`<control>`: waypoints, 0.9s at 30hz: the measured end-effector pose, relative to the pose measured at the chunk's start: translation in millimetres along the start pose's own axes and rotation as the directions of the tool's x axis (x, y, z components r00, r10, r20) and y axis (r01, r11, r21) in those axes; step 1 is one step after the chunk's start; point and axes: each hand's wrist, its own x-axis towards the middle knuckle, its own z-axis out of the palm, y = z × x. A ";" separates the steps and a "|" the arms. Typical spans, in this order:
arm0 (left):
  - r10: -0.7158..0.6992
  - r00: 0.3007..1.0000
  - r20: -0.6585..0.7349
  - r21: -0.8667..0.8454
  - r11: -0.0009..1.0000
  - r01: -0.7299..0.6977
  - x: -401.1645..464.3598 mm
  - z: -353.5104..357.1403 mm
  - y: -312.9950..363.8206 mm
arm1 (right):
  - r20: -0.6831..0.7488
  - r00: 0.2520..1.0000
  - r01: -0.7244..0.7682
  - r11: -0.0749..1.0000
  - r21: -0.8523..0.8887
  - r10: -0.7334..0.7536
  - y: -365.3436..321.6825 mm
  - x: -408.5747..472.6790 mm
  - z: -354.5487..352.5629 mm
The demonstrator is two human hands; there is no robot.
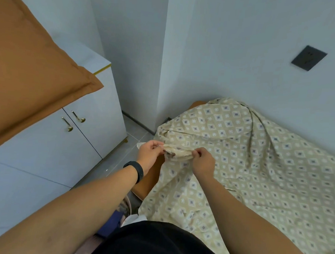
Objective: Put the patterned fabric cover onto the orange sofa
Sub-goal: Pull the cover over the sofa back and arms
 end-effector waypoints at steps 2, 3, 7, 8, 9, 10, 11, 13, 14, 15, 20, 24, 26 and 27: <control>0.090 0.996 -0.027 0.122 0.989 -0.086 -7.0 -0.6 1.3 | 0.007 0.998 0.065 0.997 -0.049 -0.065 0.6 -2.2 0.9; 0.129 0.991 -0.029 0.152 0.981 -0.123 -11.1 -0.2 5.2 | -0.004 0.993 0.121 0.990 -0.079 -0.122 -0.3 -4.0 2.0; 0.266 0.962 0.060 0.201 0.941 -0.272 -18.0 0.0 22.4 | 0.149 0.944 0.291 0.955 0.051 -0.296 -11.3 -22.7 11.8; 0.291 0.952 0.094 0.230 0.924 -0.305 -18.9 -0.3 26.7 | 0.245 0.922 0.292 0.954 0.070 -0.300 -14.1 -29.7 17.0; 0.312 0.941 0.128 0.263 0.904 -0.335 -20.4 0.0 31.1 | 0.299 0.905 0.304 0.952 0.043 -0.302 -14.9 -35.2 22.2; 0.330 0.929 0.165 0.287 0.885 -0.366 -20.6 1.3 34.0 | 0.307 0.905 0.308 0.951 0.002 -0.294 -13.9 -38.4 27.4; 0.348 0.918 0.193 0.300 0.870 -0.393 -22.1 3.1 36.6 | 0.284 0.919 0.290 0.957 -0.016 -0.274 -12.0 -38.7 31.8; 0.366 0.909 0.198 0.305 0.858 -0.413 -23.0 6.4 39.2 | 0.241 0.952 0.178 0.982 0.063 -0.189 -10.2 -36.6 35.2; 0.344 0.920 0.186 0.302 0.871 -0.387 -22.5 6.6 37.7 | 0.249 0.958 0.109 0.985 0.135 -0.140 -9.7 -35.4 35.5; 0.300 0.937 0.178 0.297 0.892 -0.342 -21.7 6.3 33.7 | 0.280 0.955 0.040 0.978 0.205 -0.097 -9.8 -34.3 34.9; -0.024 0.978 0.209 0.532 0.841 -0.094 -18.5 -4.2 -0.4 | 0.539 0.841 -0.370 0.780 0.505 0.050 -11.0 -30.3 26.9; -0.276 0.896 0.347 0.291 0.940 0.177 -15.9 -3.7 -10.9 | 0.587 0.807 -0.459 0.687 0.563 0.058 -13.7 -32.7 22.3; -0.339 0.839 0.426 0.119 0.940 0.320 -10.4 -2.6 -15.6 | 0.567 0.821 -0.446 0.699 0.559 0.070 -13.9 -31.6 21.2; -0.336 0.818 0.467 0.065 0.936 0.347 -8.1 -1.9 -15.6 | 0.557 0.827 -0.436 0.709 0.554 0.073 -14.5 -29.3 21.1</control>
